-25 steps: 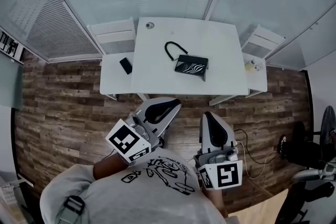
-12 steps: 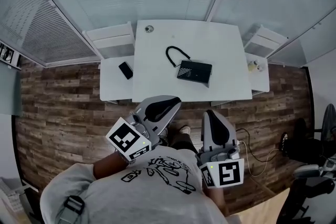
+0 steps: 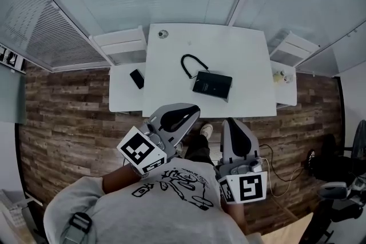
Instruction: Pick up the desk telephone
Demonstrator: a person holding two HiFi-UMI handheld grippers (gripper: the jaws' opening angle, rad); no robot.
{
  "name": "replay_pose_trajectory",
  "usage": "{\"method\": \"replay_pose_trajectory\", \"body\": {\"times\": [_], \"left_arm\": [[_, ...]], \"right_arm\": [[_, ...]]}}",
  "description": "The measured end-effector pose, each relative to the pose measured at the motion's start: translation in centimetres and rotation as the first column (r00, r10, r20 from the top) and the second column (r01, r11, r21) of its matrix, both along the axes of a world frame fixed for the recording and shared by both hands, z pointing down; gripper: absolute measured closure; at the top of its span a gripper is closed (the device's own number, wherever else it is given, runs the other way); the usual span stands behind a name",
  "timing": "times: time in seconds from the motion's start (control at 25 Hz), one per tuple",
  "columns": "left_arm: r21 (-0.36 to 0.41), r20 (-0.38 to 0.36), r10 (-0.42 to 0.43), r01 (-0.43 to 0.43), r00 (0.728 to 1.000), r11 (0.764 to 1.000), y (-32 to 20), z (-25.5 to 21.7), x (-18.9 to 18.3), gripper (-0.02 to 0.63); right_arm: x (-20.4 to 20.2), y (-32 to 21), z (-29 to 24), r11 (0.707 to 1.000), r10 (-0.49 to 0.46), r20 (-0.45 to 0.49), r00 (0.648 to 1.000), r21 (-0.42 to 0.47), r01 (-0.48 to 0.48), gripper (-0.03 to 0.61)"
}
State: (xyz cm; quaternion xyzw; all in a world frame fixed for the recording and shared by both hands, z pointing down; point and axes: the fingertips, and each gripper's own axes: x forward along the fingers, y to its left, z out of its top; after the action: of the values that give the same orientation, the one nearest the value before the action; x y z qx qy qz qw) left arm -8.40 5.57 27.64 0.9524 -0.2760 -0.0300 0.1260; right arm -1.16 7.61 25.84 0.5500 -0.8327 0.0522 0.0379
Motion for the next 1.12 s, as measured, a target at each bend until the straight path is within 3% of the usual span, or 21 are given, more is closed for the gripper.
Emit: {"method": "replay_pose_trajectory", "body": {"times": [0.72, 1.12], "left_arm": [[0.032, 0.004, -0.090, 0.090, 0.996, 0.995, -11.1, -1.8, 10.5, 0.598], [0.053, 0.015, -0.137, 0.136, 0.991, 0.989, -14.9, -1.7, 15.4, 0.597]], "right_arm": [[10.6, -11.6, -1.9, 0.996, -0.081, 0.009, 0.997, 0.047, 0.081, 0.569], [15.4, -15.6, -2.1, 0.990, -0.132, 0.011, 0.991, 0.059, 0.131, 0.569]]}}
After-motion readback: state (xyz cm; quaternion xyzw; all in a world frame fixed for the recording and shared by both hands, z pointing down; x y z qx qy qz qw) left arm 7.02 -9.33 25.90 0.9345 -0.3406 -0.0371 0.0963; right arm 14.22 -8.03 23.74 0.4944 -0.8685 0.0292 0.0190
